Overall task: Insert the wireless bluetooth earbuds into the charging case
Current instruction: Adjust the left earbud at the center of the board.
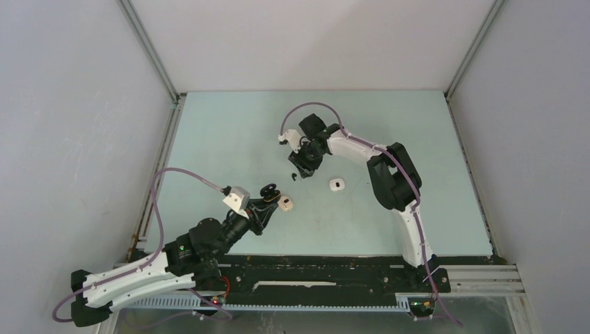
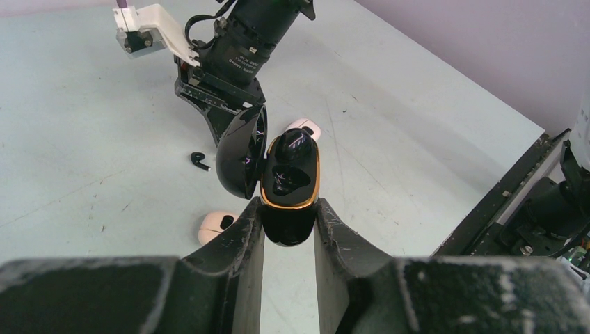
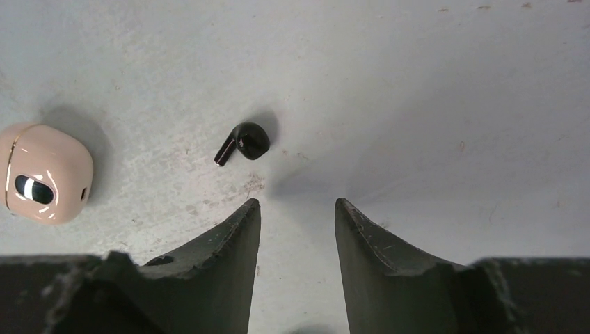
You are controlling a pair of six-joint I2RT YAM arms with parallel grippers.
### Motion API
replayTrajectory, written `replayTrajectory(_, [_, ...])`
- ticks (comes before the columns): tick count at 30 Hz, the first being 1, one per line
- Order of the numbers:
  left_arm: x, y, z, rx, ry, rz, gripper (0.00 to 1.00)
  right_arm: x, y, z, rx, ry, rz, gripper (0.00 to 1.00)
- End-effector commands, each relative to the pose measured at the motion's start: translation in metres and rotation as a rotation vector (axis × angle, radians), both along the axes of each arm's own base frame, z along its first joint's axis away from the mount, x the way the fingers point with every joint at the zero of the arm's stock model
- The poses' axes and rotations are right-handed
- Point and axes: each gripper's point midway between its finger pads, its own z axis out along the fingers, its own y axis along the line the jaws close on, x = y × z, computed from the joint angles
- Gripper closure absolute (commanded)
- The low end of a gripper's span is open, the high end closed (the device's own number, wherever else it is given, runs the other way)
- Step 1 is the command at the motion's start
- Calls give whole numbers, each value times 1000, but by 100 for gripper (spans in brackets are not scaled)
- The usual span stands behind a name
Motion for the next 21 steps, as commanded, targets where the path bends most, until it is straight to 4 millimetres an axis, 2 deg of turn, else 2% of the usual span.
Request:
replayTrajectory(1, [-1,-1,26,-62,-37,-8,100,-1,7,7,-29,-38,55,53])
replayTrajectory(12, [-1,1,23,-64,-33,-2,100,-10,24,-18,-112,-82,113,51])
replayTrajectory(21, [-1,1,21,-63,-31,-2,100,-5,36,-18,-83,-67,94,52])
